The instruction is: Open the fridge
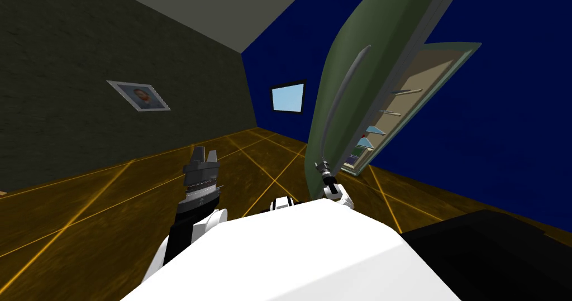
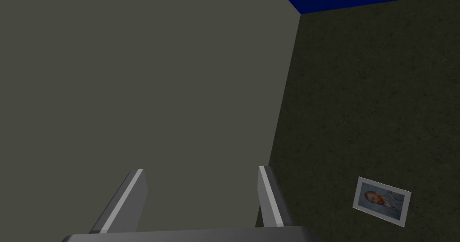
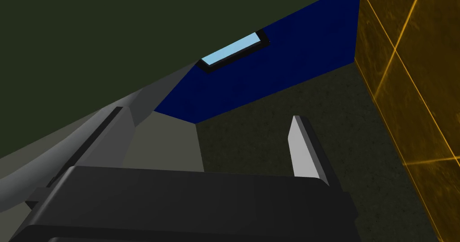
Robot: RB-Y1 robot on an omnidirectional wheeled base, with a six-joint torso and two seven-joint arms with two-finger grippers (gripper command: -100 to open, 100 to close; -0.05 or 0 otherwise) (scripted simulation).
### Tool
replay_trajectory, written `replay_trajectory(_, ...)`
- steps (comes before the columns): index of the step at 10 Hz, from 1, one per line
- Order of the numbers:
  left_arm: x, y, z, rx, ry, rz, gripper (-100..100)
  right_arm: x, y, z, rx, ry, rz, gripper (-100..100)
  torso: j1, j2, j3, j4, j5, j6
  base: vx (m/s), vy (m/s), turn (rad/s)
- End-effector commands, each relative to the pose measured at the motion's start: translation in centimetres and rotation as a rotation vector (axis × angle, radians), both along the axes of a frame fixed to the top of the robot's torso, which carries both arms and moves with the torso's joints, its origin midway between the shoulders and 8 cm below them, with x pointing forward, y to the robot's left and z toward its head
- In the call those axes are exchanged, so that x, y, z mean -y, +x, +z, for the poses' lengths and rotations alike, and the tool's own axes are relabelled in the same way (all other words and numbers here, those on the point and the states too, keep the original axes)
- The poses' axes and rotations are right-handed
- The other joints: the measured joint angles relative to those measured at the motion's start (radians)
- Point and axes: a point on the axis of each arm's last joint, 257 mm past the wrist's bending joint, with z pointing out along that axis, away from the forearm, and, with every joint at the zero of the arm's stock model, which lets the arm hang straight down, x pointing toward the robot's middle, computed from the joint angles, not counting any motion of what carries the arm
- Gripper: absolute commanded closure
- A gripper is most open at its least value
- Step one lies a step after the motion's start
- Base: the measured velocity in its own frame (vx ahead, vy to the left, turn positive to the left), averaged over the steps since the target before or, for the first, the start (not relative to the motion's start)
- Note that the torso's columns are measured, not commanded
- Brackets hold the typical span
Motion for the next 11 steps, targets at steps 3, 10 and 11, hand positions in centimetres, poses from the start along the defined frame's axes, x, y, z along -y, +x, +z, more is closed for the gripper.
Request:
replay_trajectory(3,0.0,0.0,0.0,0.0,0.0,0.0,0,1.2,1.6,1.3,-0.015,-0.006,-0.017,-100,0.003,0.003,0.001,0.004,0.004,-0.001,-0.049,0.022,0.022)
replay_trajectory(10,0.0,0.0,0.0,0.0,0.0,0.0,0,3.2,4.7,5.0,-0.01,-0.03,-0.043,-100,0.013,0.012,0.006,0.015,0.015,-0.001,-0.052,0.025,0.019)
replay_trajectory(11,0.0,0.0,0.0,0.0,0.0,0.0,0,2.8,3.6,2.8,-0.045,-0.014,-0.046,-100,0.013,0.012,0.006,0.016,0.016,-0.002,-0.034,0.013,-0.001)
